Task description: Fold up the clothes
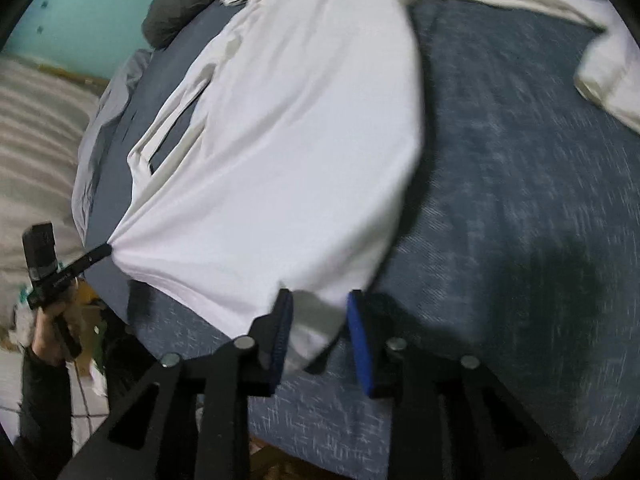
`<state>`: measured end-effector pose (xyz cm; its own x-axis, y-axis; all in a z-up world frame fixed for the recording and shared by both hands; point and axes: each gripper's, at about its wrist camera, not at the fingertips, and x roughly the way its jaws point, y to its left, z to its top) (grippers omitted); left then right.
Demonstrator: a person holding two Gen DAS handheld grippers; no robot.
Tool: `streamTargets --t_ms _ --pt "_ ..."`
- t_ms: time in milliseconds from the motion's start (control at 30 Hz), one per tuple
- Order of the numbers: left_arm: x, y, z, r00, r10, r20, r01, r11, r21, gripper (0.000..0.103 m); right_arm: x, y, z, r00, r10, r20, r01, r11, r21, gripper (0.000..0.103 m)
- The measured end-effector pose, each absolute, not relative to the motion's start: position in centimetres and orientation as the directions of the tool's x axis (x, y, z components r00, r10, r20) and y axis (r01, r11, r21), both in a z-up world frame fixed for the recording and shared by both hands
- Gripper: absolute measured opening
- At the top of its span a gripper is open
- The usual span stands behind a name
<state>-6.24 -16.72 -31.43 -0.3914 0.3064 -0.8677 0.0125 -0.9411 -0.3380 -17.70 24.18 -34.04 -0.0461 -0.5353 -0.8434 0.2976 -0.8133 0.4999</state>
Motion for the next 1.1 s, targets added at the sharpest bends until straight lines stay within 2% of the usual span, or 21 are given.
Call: streamTargets --t_ms 100,167,433,467,533,567,600,767,933,967,1033,1067,1100 --pt "-6.2 -16.7 -31.4 -0.391 0.307 -0.868 0.013 -0.941 -0.338 0.002 -17.9 22.1 -33.9 -0.062 -0.53 -0.846 0.34 -0.808 0.482 0.005" --pt "-6.1 -16.8 -31.4 -0.391 0.308 -0.867 0.014 -0.94 -0.34 0.002 -18.0 20.6 -33.8 -0.074 -0.528 -0.846 0.365 -0.804 0.469 0.002" --pt "-6.1 -16.9 -31.6 -0.389 0.317 -0.865 0.014 -0.937 -0.35 0.002 -17.9 19.4 -33.3 -0.072 -0.494 -0.867 0.385 -0.815 0.433 0.002" --pt "-6.1 -16.9 -31.7 -0.388 0.318 -0.865 0.013 -0.936 -0.351 0.002 -18.0 20.3 -33.0 -0.078 -0.487 -0.87 0.375 -0.823 0.428 0.004" --pt "-6.1 -16.9 -31.9 -0.386 0.32 -0.865 0.011 -0.936 -0.352 0.002 -17.7 22.3 -32.4 -0.093 -0.475 -0.875 0.364 -0.834 0.414 0.017" --pt "-6.1 -16.9 -31.9 -0.385 0.321 -0.865 0.01 -0.936 -0.352 0.002 -17.5 23.4 -32.1 -0.101 -0.468 -0.878 0.358 -0.84 0.407 0.03" --pt "-6.2 -16.9 -32.0 -0.384 0.322 -0.865 0.01 -0.936 -0.352 0.002 -17.3 24.7 -31.9 -0.108 -0.462 -0.88 0.344 -0.848 0.403 0.036" --pt "-6.3 -16.9 -32.1 -0.385 0.321 -0.865 0.014 -0.935 -0.354 0.002 -16.1 28.5 -32.6 -0.077 -0.474 -0.877 0.297 -0.85 0.434 0.036" --pt "-6.3 -16.7 -31.5 -0.392 0.32 -0.863 0.009 -0.936 -0.351 0.002 -15.5 27.8 -33.7 -0.036 -0.523 -0.852 0.291 -0.821 0.491 0.036" --pt "-6.3 -16.5 -31.3 -0.393 0.317 -0.863 0.003 -0.938 -0.346 0.002 -15.5 27.3 -33.9 -0.028 -0.531 -0.847 0.294 -0.814 0.501 0.035" --pt "-6.2 -16.4 -30.9 -0.396 0.312 -0.863 -0.004 -0.941 -0.338 0.002 -15.3 25.8 -34.3 -0.013 -0.514 -0.858 0.322 -0.815 0.483 0.024" --pt "-6.2 -16.4 -30.7 -0.399 0.311 -0.863 -0.006 -0.942 -0.337 0.002 -15.3 25.1 -34.3 -0.015 -0.503 -0.864 0.332 -0.818 0.47 0.012" --pt "-6.1 -16.4 -30.6 -0.402 0.31 -0.862 -0.007 -0.942 -0.336 0.002 -15.4 24.8 -34.1 -0.028 -0.499 -0.866 0.333 -0.822 0.463 0.006"
